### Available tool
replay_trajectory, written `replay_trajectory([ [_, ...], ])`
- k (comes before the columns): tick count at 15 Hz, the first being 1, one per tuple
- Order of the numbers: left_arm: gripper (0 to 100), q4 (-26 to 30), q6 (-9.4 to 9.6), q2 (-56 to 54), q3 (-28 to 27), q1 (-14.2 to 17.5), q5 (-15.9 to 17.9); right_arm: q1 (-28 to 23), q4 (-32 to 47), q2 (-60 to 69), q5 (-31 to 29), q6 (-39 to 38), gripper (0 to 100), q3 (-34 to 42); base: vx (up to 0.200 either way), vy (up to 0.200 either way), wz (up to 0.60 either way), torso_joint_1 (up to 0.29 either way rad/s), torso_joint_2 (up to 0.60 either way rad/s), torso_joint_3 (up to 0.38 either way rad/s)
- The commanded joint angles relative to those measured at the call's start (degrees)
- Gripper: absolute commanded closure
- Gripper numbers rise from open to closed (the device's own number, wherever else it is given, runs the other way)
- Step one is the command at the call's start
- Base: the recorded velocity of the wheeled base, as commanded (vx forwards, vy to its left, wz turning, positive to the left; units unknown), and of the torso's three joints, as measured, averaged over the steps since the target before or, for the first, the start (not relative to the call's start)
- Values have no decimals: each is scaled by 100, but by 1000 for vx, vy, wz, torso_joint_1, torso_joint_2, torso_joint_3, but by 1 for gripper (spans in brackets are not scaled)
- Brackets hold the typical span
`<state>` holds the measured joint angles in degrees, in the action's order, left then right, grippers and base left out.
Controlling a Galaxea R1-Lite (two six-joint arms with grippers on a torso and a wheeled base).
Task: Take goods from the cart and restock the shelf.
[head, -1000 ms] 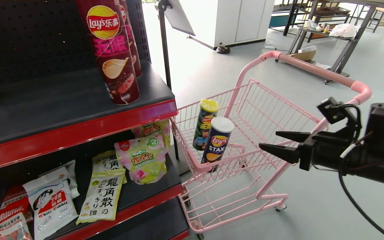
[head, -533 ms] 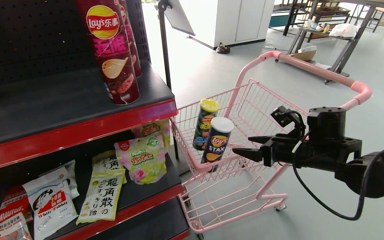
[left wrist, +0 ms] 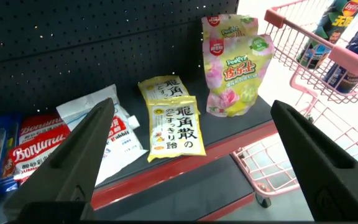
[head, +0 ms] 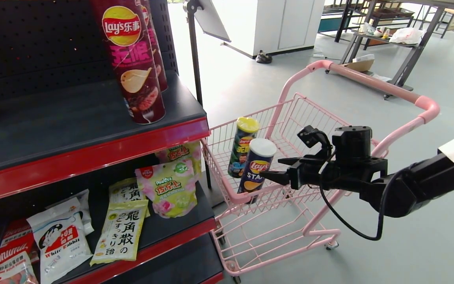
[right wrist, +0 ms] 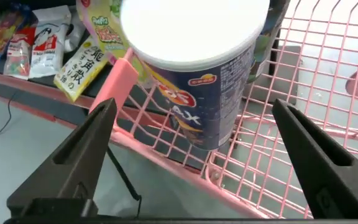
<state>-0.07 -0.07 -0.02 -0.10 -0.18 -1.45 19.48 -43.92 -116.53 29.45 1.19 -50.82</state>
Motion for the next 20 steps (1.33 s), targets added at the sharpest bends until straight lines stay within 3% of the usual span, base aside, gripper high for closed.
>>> replay_trajectory([
  [1, 0, -1, -1, 2, 1, 1, -4, -23, -2, -344, -18, 21, 0, -226, 0, 0, 0, 0, 0, 0],
  [8, 0, -1, -1, 2, 1, 1, -4, -50, -2, -854, -10, 109, 0, -947, 0, 0, 0, 0, 0, 0],
  [20, 0, -1, 7, 2, 1, 1, -4, 249, -2, -1153, -10, 65, 0, -1448, 0, 0, 0, 0, 0, 0],
])
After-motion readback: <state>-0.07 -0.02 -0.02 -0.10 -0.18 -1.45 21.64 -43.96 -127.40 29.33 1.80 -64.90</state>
